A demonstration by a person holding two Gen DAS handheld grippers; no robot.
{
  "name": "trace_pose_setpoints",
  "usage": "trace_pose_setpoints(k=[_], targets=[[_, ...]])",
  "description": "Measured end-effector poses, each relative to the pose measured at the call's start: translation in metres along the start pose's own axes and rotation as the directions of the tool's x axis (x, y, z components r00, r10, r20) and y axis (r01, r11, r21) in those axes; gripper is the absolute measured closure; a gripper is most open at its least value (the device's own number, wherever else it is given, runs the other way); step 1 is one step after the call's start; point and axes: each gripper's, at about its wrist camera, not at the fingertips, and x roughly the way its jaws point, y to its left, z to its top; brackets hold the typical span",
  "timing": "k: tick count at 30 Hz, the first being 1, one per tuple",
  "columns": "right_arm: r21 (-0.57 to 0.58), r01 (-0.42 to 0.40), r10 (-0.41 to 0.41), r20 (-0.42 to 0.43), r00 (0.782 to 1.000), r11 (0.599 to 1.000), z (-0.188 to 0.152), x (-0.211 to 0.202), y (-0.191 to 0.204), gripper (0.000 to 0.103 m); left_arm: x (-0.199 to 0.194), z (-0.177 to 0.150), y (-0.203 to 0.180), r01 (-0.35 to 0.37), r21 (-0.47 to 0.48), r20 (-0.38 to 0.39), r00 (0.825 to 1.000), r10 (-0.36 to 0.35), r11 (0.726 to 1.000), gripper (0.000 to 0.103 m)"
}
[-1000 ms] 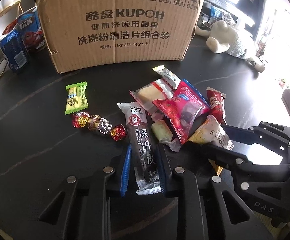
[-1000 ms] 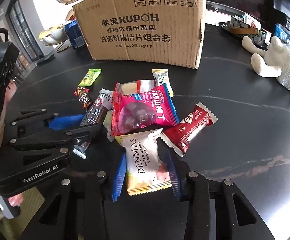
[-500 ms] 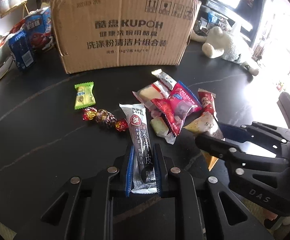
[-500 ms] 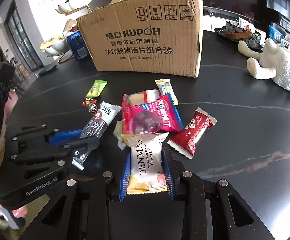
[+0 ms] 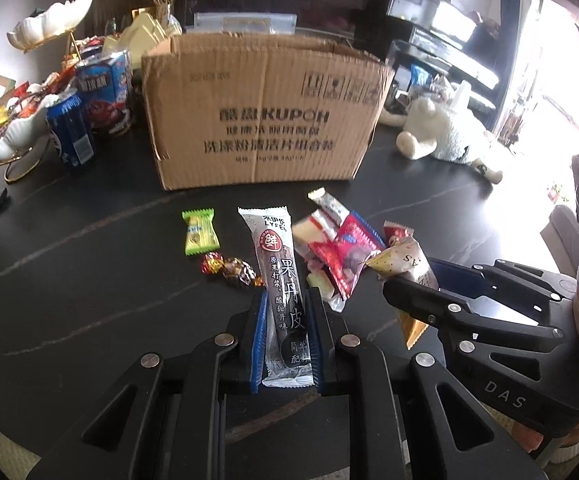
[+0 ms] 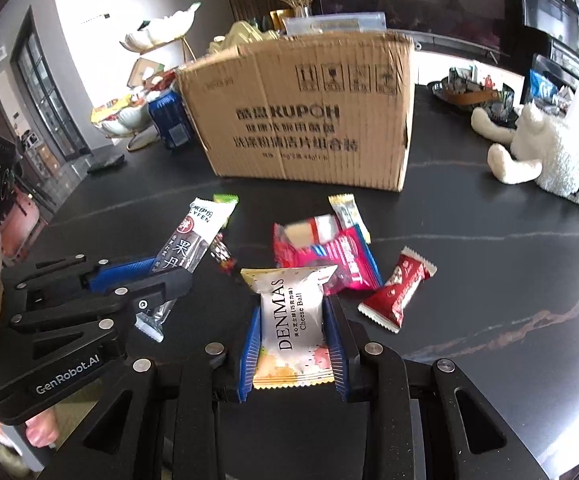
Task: Organize snacks
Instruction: 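Lift both snacks into the cardboard box and open both tools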
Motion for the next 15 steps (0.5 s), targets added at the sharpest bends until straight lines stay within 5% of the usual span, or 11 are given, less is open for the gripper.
trace_pose_setpoints(k=[15], targets=[[0.035,0.019,-0.023,0.118,0.993,0.999,0.040,-0.038,0.018,0.071,-0.051,0.033,0.013,0.000,-0.008,0.121,0.993,0.001,1.000,0.084]])
